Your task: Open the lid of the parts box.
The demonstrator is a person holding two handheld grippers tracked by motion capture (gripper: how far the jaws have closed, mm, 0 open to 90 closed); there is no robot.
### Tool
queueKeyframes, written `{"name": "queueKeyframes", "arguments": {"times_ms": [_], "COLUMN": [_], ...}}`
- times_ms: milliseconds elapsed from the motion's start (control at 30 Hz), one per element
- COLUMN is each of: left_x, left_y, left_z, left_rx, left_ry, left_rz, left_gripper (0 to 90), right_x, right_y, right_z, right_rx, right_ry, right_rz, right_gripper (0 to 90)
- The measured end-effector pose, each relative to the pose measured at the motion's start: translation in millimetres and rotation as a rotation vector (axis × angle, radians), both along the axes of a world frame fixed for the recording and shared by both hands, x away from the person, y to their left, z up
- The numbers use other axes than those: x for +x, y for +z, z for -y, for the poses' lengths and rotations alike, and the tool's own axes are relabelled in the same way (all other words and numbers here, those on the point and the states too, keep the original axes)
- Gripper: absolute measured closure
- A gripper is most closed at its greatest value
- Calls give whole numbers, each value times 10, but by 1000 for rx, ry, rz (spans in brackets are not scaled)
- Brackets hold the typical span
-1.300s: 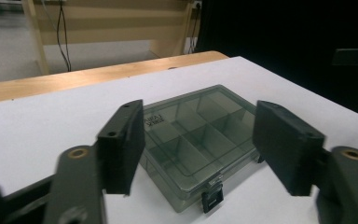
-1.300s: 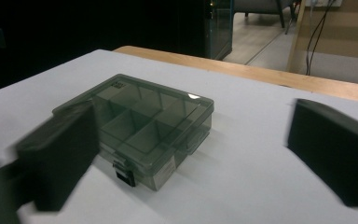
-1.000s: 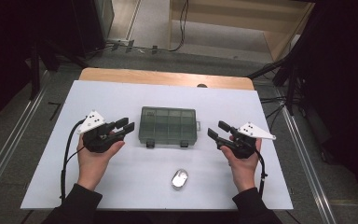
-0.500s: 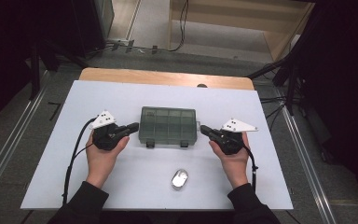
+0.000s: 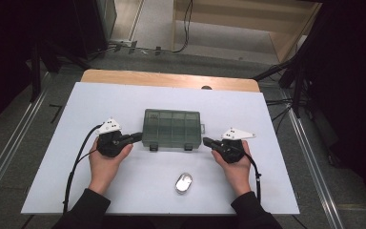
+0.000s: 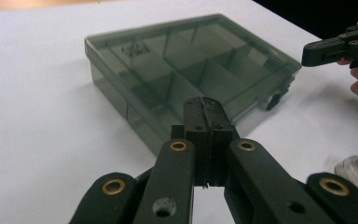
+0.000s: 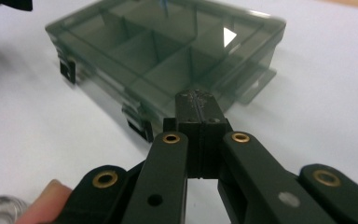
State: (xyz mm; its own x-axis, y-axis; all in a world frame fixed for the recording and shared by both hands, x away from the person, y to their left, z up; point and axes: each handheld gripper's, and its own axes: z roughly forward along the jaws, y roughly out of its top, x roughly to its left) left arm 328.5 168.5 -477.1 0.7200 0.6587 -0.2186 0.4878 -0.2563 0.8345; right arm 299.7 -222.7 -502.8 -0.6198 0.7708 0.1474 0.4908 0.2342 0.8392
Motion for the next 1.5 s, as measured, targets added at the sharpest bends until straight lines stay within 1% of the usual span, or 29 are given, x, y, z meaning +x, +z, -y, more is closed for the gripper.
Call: {"name": "queueKeyframes", "arguments": {"times_ms": [67, 100, 133, 167, 200, 233, 300, 333, 367, 500, 533, 567, 600, 667, 767, 867, 900, 933, 1167, 1333, 1500], "left_x": [-9, -9, -4, -4, -4, -4, -2, 10, 10, 14, 14, 22, 25, 32, 34, 35, 35, 32, 26, 26, 18], "left_y": [-61, -61, -107, -107, -127, -133, -137, -149, -149, -182, -182, -193, -203, -214, -218, -232, -232, -237, -236, -239, -239], "left_z": [-24, -24, -35, -35, -40, -36, -30, -25, -25, 6, 6, 17, 21, 17, 23, 35, 35, 41, 40, 34, 42], "left_rx": [6, 6, 18, 18, 38, 44, 48, 51, 51, 87, 87, 109, 115, 119, 121, 127, 127, 136, 142, 133, 135], "left_ry": [6, 6, 7, 7, 6, 3, 7, 22, 22, 22, 22, 27, 31, 31, 29, 26, 26, 26, 22, 18, 21], "left_rz": [-11, -11, -27, -27, -35, -35, -34, -41, -41, -43, -43, -40, -37, -43, -38, -40, -40, -40, -38, -44, -43], "left_gripper": [896, 896, 896, 896, 896, 896, 896, 896, 896, 896, 896, 896, 896, 896, 896, 896, 896, 896, 896, 896, 896], "right_x": [-17, -17, -33, -34, -34, -37, -37, -35, -35, -25, -21, -17, -12, -6, -7, -5, -6, -9, -15, -23, -18], "right_y": [-45, -45, -79, -92, -98, -101, -99, -99, -99, -109, -113, -118, -124, -130, -134, -147, -146, -145, -147, -149, -149], "right_z": [-1, -1, -3, -6, -11, -11, -10, -15, -15, -25, -23, -22, -25, -25, -46, -59, -60, -62, -72, -91, -90], "right_rx": [-3, -3, -5, -14, -32, -39, -36, -42, -42, -58, -57, -59, -61, -65, -90, -103, -105, -107, -108, -118, -115], "right_ry": [3, 3, 5, 7, 5, 1, 0, 0, 0, -19, -21, -28, -35, -33, -35, -34, -31, -29, -13, 0, -10], "right_rz": [-3, -3, -4, -9, -16, -20, -21, -14, -14, -22, -29, -33, -36, -37, -20, -21, -19, -19, -19, -13, -9], "right_gripper": [883, 883, 883, 883, 883, 883, 882, 883, 883, 882, 882, 882, 882, 882, 882, 882, 882, 882, 881, 881, 881]}}
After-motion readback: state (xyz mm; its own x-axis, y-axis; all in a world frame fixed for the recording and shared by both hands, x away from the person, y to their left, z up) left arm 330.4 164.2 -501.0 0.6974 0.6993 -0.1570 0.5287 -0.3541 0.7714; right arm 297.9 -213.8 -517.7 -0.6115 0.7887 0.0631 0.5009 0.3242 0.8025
